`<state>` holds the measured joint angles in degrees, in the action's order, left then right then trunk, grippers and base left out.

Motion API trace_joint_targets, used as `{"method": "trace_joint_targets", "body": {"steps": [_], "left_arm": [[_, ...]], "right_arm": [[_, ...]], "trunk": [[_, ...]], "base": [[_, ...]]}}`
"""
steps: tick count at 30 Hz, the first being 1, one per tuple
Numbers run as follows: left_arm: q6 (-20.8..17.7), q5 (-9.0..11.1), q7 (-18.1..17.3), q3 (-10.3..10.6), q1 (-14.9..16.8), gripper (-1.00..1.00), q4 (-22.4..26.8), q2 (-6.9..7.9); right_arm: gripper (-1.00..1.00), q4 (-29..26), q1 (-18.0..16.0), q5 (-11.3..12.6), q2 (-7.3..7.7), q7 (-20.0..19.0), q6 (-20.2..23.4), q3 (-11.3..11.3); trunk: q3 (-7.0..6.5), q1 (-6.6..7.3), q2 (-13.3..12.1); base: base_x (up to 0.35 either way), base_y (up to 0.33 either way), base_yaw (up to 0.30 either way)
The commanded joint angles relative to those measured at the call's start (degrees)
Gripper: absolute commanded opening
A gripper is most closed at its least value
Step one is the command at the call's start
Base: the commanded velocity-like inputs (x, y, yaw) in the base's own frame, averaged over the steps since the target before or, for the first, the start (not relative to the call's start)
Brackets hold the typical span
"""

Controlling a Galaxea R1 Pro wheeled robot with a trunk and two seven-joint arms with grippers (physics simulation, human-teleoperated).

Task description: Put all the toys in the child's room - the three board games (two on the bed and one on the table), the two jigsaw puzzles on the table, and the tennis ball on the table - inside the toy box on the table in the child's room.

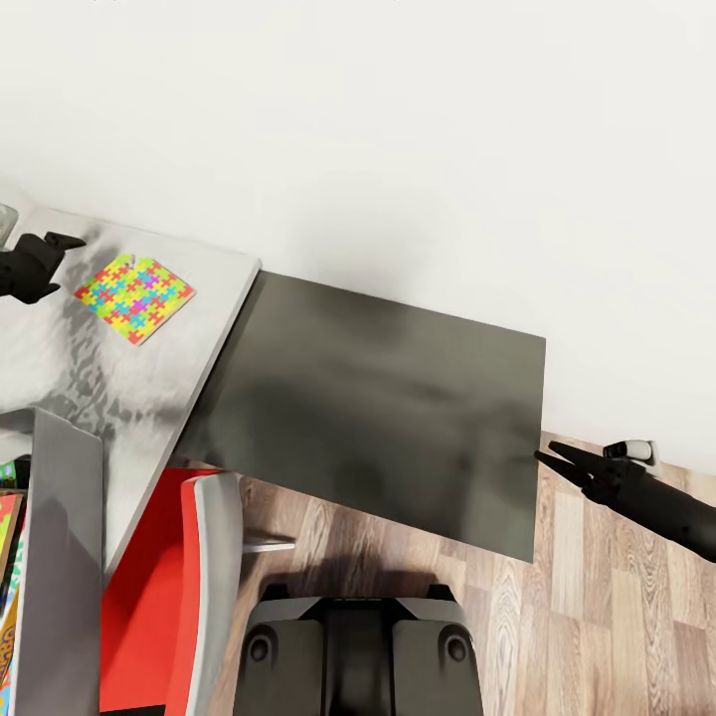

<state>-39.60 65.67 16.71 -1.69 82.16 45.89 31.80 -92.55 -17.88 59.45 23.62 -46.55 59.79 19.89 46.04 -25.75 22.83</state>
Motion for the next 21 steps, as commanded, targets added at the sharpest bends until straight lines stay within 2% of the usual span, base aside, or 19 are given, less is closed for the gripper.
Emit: {"method": "trace_joint_targets", "body": {"steps": [1,7,12,21], "left_arm": [[-0.14,0.43,0.52,-0.03,0.01,1.0,-0.03,-0.05],[0.54,-0.98,0.5,0.01,-0.03,1.0,-0.32,-0.23],[2.19,-3.61,0.14,0.02,-0.06,1.0,-1.7,-0.47],[3.43,-5.15,-0.19,0.02,-0.07,1.0,-3.65,-0.65]], "right_arm": [[1.0,0.0,-0.04,-0.22,0.03,-0.31,0.21,0.07],[1.0,0.0,-0.02,-0.22,0.11,-0.38,0.21,0.14],[1.0,0.0,0.0,-0.22,0.19,-0.46,0.21,0.2],[1.0,0.0,0.02,-0.22,0.29,-0.62,0.21,0.28]], "trunk": [[0.06,-0.03,0.09],[0.06,-0.03,0.09],[0.06,-0.03,0.09],[0.06,-0.03,0.09]], "base": [[0.001,0.001,0.0],[0.0,0.0,0.0],[0.0,0.0,0.0],[0.0,0.0,0.0]]}}
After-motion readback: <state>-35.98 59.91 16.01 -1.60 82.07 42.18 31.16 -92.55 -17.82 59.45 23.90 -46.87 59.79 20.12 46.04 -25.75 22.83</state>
